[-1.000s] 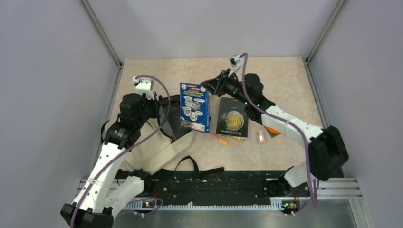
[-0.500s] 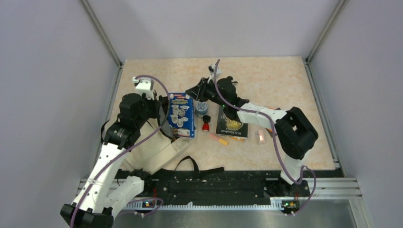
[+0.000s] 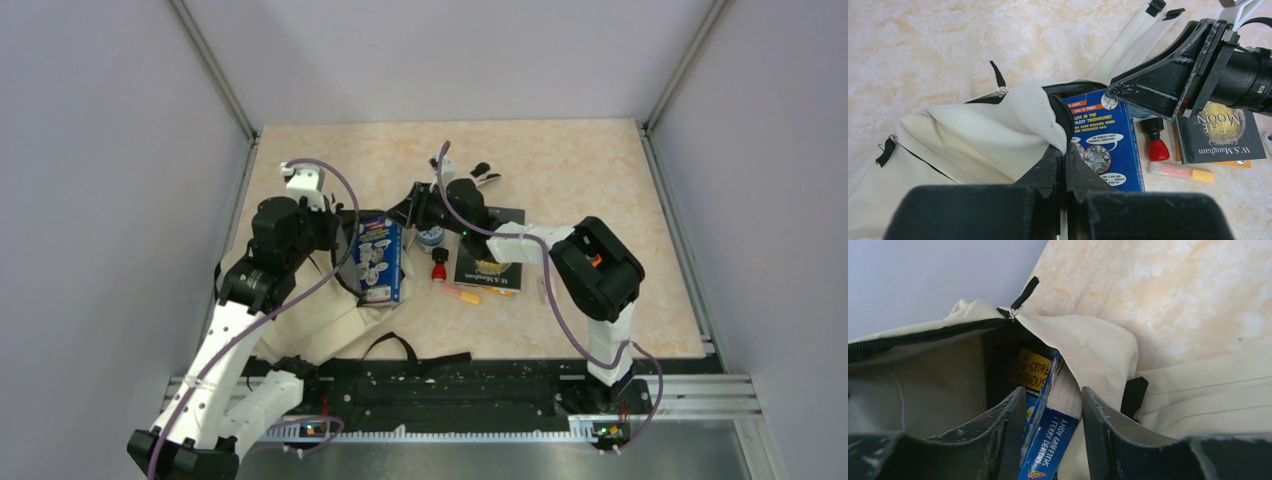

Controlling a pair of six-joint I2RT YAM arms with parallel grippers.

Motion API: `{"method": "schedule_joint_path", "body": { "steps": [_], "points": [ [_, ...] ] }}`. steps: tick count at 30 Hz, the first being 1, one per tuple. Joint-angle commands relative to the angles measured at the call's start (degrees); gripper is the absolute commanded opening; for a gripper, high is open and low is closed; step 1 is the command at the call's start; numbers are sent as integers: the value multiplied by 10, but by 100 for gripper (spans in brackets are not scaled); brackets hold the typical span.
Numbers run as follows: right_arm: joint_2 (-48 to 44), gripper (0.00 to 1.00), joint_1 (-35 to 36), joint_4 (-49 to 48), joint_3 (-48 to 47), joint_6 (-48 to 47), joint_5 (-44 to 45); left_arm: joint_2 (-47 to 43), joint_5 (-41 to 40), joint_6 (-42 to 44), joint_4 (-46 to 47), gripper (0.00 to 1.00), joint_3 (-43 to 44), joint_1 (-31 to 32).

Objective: Pack the student bag
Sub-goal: Place the book in the student bag.

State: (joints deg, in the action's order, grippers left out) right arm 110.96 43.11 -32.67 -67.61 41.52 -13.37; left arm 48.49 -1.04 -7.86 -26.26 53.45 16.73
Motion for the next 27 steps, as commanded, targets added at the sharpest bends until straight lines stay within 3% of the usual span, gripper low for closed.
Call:
{"method": "schedule_joint_path", "body": {
  "steps": [1,9,18,20,27],
  "points": [
    [22,45,26,-45,17,23,-68,-10,8,-8,57,0,10,1],
    [29,50,45,-32,30,43,-88,-7,7,-8,57,0,10,1],
    [6,55,67,21,57,69,-19,-8,8,-7,57,0,10,1],
    [-2,65,68,30,65,77,0,-8,8,-7,57,0,10,0],
    [-60,74,69,60,101,82,59,-9,7,-7,57,0,10,0]
  ]
}}
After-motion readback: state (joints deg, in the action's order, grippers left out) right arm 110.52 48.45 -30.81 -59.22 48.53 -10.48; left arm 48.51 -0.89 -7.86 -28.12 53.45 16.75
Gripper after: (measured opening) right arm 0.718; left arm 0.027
